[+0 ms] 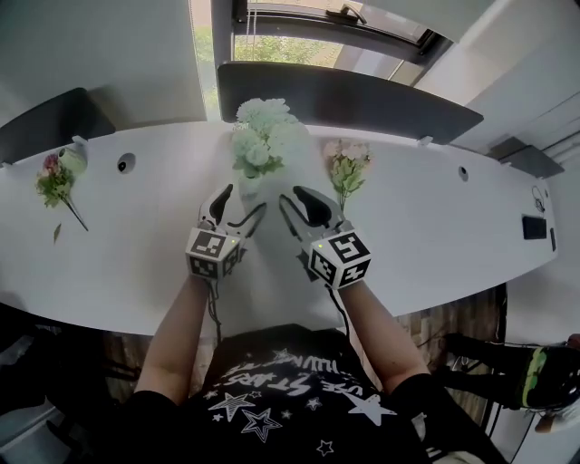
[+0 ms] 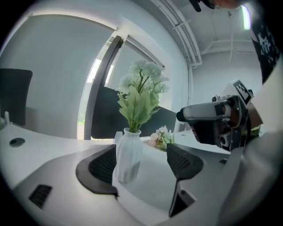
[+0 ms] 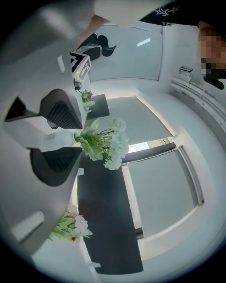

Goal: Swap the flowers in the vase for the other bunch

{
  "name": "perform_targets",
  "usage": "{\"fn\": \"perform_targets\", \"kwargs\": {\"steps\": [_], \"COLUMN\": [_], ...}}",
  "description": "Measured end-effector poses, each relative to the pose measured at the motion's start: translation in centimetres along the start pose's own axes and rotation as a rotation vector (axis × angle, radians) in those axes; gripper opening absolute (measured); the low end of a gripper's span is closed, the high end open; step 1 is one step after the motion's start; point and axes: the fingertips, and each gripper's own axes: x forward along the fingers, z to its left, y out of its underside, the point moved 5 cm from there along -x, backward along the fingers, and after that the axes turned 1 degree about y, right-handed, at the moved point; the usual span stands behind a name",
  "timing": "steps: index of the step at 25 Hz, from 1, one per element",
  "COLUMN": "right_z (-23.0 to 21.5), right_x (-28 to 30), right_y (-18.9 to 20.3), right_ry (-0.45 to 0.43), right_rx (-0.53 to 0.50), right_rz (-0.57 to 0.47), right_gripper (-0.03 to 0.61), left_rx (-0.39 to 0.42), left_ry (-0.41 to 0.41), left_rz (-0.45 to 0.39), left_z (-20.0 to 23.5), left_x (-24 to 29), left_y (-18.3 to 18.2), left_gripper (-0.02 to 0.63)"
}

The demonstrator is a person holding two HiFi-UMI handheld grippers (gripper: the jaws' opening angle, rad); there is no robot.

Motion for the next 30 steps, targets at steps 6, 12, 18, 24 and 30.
{"fn": "perform_targets", "kwargs": {"steps": [6,12,18,24,30], "right_z": [-0.1,0.2,0.3,0.4,1.4], "right_x": [-2.6,-4.8,-7.3,-11.9,-17.7], "right_y": [-0.6,-0.3,-0.9,0.2,1.2], "right_ry": [0.072,0.061,0.003,-0.018,-0.045], "right_rx": [-0.004,0.04,0.038,0.045,0.038], "right_rz": [-0.05,-0.074,-0.093,-0.071,-0.033], "right_gripper": [0.093,0.035,0.002,0.002,0.002], "left_rx": [0.018,0.058,0.098,0.141,0.159], "left_ry": [0.024,0.004,-0.077,-0.147,-0.176], "left_rz": [-0.042,-0.073,-0.095,-0.075,-0.101], "left_z": [-0.9,-2.7,-4.8,-9.6,-15.4], "left_x": [-2.0,-3.5,-5.5,-7.6,-10.0], "left_y": [-0.2,-1.0,-2.6,-2.1,-0.4], "left_gripper": [0.357,0.2,0.019,0.008,0.008]}}
